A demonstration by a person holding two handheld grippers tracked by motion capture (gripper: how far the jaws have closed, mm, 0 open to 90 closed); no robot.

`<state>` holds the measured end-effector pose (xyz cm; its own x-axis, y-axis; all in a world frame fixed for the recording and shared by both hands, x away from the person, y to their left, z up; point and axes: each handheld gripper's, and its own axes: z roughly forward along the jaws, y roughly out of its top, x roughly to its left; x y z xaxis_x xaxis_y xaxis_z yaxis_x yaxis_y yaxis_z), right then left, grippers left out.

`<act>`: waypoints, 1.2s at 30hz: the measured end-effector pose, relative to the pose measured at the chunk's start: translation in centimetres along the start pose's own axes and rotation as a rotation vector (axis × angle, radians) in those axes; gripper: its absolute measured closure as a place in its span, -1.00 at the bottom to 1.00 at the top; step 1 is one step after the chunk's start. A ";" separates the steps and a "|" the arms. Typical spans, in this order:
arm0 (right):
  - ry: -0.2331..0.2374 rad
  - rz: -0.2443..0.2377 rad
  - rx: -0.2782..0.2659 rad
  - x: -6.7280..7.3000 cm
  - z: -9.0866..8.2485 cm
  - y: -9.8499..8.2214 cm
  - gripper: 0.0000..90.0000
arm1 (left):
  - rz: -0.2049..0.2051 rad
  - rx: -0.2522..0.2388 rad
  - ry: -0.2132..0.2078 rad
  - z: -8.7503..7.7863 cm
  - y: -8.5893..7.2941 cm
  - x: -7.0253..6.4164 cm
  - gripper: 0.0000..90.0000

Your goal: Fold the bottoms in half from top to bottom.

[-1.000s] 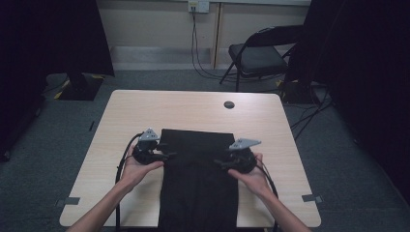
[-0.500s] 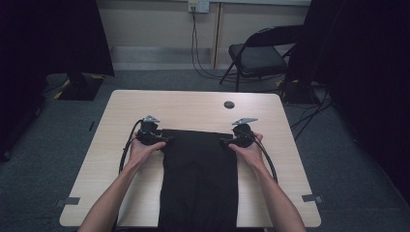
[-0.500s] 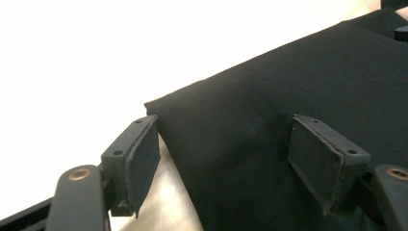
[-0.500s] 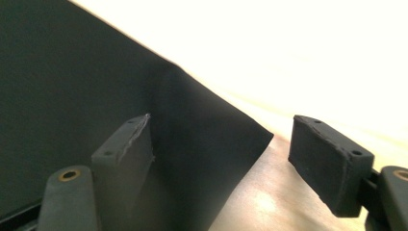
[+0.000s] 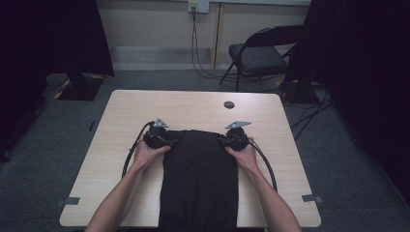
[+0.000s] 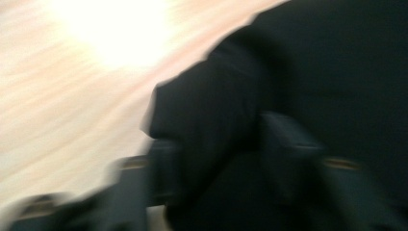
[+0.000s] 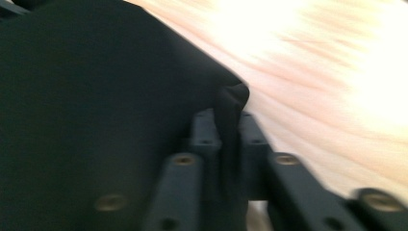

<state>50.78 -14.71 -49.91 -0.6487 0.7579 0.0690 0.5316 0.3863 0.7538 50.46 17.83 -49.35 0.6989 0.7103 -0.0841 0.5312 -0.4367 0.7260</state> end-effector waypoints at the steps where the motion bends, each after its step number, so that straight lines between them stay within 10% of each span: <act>1: 0.008 0.010 -0.002 0.1 0.0 0.0 0.90 | -0.011 -0.006 -0.026 0.0 0.0 -0.1 0.48; 8: 0.004 0.077 -0.082 -0.8 -1.2 1.5 0.96 | -0.105 -0.090 -0.038 -1.4 0.9 1.6 0.84; 25: -0.094 0.069 -0.320 -2.5 -7.5 13.0 0.97 | -0.048 -0.398 0.068 -9.7 11.5 2.4 0.85; 29: -0.072 0.070 -0.374 -2.4 -9.0 13.8 0.96 | -0.016 -0.400 0.066 -10.6 11.0 1.3 0.84; 36: -0.003 0.046 -0.375 -0.4 -10.4 9.5 0.96 | 0.015 -0.395 -0.006 -11.3 7.0 -1.1 0.84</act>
<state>50.40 -16.80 -35.94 -0.6266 0.7720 0.1066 0.3231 0.1328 0.9370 48.04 20.23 -36.48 0.7085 0.7017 -0.0750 0.2971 -0.2002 0.9336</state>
